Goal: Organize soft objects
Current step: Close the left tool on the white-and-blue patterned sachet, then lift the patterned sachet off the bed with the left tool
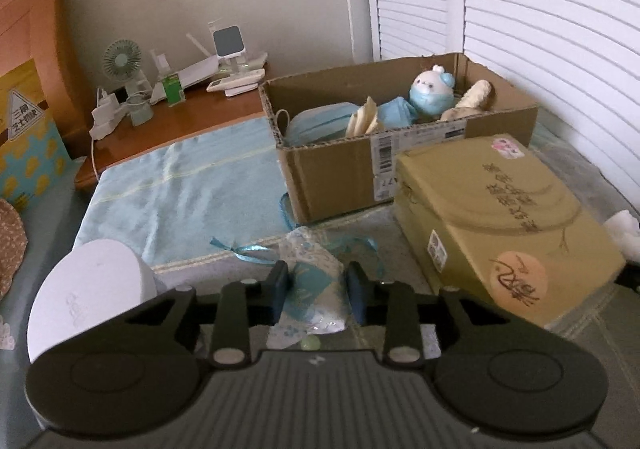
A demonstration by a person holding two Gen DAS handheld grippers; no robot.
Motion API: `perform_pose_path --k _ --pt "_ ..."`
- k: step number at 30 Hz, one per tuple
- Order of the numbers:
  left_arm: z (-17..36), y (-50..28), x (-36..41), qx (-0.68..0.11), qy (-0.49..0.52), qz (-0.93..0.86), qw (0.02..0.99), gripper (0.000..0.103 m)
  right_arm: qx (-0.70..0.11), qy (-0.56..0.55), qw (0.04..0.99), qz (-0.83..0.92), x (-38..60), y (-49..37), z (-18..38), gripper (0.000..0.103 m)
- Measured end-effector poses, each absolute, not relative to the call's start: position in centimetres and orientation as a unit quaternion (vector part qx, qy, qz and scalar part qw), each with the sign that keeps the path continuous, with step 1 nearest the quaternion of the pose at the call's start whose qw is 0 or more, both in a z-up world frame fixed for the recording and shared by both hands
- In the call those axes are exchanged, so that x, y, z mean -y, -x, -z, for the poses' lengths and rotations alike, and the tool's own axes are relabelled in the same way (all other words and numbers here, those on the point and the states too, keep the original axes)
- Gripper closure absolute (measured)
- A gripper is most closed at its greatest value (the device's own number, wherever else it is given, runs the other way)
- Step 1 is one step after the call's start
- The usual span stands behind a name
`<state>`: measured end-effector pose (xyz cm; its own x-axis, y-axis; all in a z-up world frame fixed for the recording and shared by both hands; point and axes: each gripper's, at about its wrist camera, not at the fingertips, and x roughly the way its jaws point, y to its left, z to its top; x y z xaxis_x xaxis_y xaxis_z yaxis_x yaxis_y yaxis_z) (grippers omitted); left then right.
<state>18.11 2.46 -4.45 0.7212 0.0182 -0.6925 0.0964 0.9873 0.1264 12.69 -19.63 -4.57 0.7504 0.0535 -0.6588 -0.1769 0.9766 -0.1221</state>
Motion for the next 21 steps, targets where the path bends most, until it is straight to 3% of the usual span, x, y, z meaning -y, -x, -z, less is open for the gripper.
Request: perform_pose_path --k 5,15,21 --pt "4.8 -18.4 -2.7 -0.379 -0.069 0.009 0.923 0.053 -0.346 0.09 0.932 -0.061 19.5 -12.6 4.4 0.04" --pt "5.6 -19.2 -4.2 -0.414 -0.004 0.021 0.91 0.048 -0.374 0.07 0.922 -0.074 19.9 -13.4 5.0 0.036" --pt "5.7 -19.3 -4.5 -0.417 0.004 0.023 0.909 0.047 -0.386 0.058 0.916 -0.091 20.3 -13.7 5.7 0.025"
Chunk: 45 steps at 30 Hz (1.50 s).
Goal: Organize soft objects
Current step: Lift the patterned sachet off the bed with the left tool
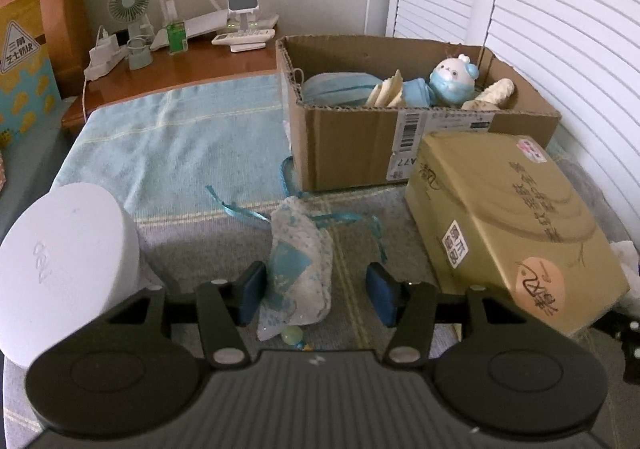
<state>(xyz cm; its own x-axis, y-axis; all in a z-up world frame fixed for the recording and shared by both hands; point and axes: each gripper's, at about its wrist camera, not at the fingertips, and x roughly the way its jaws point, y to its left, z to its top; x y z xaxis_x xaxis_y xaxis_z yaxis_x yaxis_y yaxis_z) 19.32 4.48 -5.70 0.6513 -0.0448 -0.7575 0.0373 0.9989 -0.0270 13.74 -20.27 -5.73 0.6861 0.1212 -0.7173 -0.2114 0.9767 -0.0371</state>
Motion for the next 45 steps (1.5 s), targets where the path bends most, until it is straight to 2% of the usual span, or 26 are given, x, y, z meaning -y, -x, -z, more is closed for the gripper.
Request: perform_pose_path --k 18,21,22,23,24,30,38,44,45 --pt "5.2 -19.9 -6.3 -0.432 0.078 0.04 0.898 0.051 -0.382 0.066 0.919 -0.077 20.1 -14.4 5.0 0.027" --pt "5.2 -20.1 -6.1 -0.435 0.071 0.037 0.897 0.053 -0.383 0.062 0.919 -0.074 20.3 -14.5 4.7 0.036" --pt "5.2 -20.1 -6.0 -0.434 0.067 0.036 0.898 0.058 -0.387 0.062 0.917 -0.07 20.3 -14.6 4.8 0.044" --pt "5.2 -20.1 -6.0 -0.434 0.063 0.032 0.898 0.068 -0.391 0.063 0.916 -0.064 20.3 -14.7 4.8 0.051" --pt "5.2 -20.1 -5.9 -0.433 0.059 0.03 0.899 0.07 -0.392 0.065 0.916 -0.06 20.3 -14.8 4.8 0.052" --pt "4.7 -19.8 -6.0 -0.429 0.049 0.036 0.901 0.08 -0.385 0.065 0.919 -0.057 20.4 -14.3 4.3 0.053" --pt "2.0 -18.1 -5.6 -0.408 -0.002 0.072 0.91 0.086 -0.367 0.072 0.925 -0.066 20.2 -13.3 2.8 0.053" --pt "-1.3 -16.3 -5.6 -0.378 -0.059 0.112 0.917 0.085 -0.354 0.071 0.929 -0.079 20.0 -12.5 1.6 0.053" --pt "-1.6 -16.2 -5.5 -0.379 -0.069 0.125 0.914 0.081 -0.355 0.073 0.929 -0.079 19.9 -12.5 1.6 0.053"
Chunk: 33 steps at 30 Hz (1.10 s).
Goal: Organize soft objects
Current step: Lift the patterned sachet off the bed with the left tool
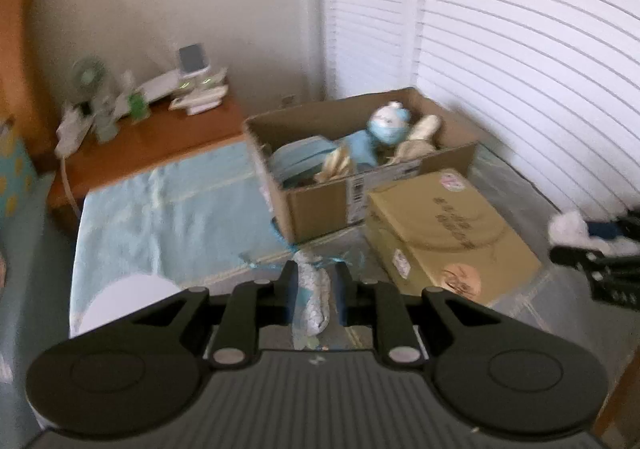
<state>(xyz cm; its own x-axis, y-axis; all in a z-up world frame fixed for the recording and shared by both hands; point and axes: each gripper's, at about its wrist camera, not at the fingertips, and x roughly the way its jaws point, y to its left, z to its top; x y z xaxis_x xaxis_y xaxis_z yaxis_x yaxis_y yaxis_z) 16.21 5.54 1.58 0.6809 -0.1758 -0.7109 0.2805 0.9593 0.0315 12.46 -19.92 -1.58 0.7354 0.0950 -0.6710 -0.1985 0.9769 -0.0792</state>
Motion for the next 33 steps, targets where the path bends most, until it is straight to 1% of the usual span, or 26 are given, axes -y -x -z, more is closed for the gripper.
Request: perform_pose_path --k 1,2,3,14,16,17,18,20,21,24,33 --pt "-1.6 -16.3 -5.6 -0.385 -0.068 0.127 0.912 0.079 -0.355 0.074 0.929 -0.08 19.9 -12.3 1.6 0.053" --pt "-1.5 -16.5 -5.6 -0.39 -0.063 0.126 0.91 0.073 -0.354 0.074 0.929 -0.082 19.9 -12.2 1.6 0.053" --pt "-1.2 -16.8 -5.6 -0.394 -0.06 0.125 0.909 0.072 -0.354 0.074 0.929 -0.084 19.8 -12.0 1.6 0.053" --pt "3.9 -20.9 -4.1 -0.454 -0.076 0.087 0.883 0.072 -0.343 0.07 0.933 -0.078 20.0 -11.0 0.7 0.053" --pt "4.3 -21.2 -4.2 -0.463 -0.076 0.085 0.879 0.075 -0.343 0.071 0.933 -0.077 20.1 -10.9 0.7 0.053" --pt "4.5 -21.2 -4.3 -0.466 -0.074 0.088 0.877 0.078 -0.343 0.072 0.933 -0.076 20.1 -10.8 0.7 0.053" --pt "4.5 -21.2 -4.3 -0.466 -0.073 0.091 0.877 0.083 -0.344 0.073 0.933 -0.076 20.1 -10.8 0.8 0.053" --pt "4.3 -20.9 -4.4 -0.462 -0.08 0.093 0.878 0.086 -0.344 0.073 0.933 -0.077 20.1 -10.8 0.8 0.053" --pt "4.1 -20.7 -4.5 -0.459 -0.082 0.096 0.879 0.09 -0.344 0.072 0.933 -0.077 20.1 -10.8 0.8 0.053" --pt "3.3 -20.1 -5.0 -0.451 -0.08 0.107 0.883 0.094 -0.341 0.075 0.934 -0.081 20.0 -10.7 0.7 0.053" --pt "-1.1 -18.2 -6.4 -0.409 -0.093 0.139 0.897 0.095 -0.332 0.075 0.935 -0.097 19.7 -10.1 0.1 0.053"
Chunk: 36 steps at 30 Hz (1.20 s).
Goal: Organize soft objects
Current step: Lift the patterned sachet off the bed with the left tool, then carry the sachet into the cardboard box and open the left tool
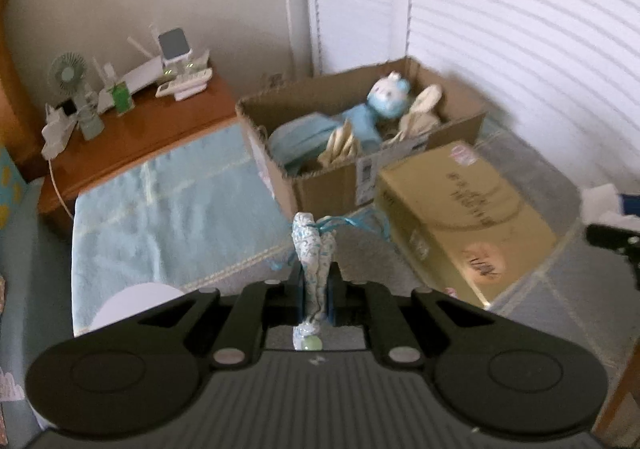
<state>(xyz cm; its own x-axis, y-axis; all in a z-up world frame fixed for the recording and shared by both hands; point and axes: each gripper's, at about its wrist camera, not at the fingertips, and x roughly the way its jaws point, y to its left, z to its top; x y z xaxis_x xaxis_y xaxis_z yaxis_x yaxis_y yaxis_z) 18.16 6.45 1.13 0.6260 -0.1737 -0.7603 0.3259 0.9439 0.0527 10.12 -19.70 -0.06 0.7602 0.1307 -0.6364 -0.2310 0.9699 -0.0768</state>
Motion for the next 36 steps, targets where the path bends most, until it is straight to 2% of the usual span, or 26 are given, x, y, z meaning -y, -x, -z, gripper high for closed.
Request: perform_pose_path --k 10,18,27,36 --pt "-7.9 -18.9 -5.5 -0.335 -0.129 0.209 0.909 0.095 -0.325 0.075 0.936 -0.116 19.2 -9.7 -0.6 0.053" --pt "-10.6 -24.2 -2.3 -0.279 -0.162 0.242 0.915 0.095 -0.323 0.07 0.936 -0.118 19.6 -9.6 -0.7 0.053" --pt "-8.0 -30.8 1.9 -0.276 -0.195 0.282 0.898 0.095 -0.331 0.061 0.936 -0.101 20.7 -10.7 -0.3 0.053" --pt "-3.5 -32.5 3.5 -0.296 -0.233 0.293 0.879 0.094 -0.343 0.053 0.933 -0.095 21.4 -11.9 0.4 0.053"
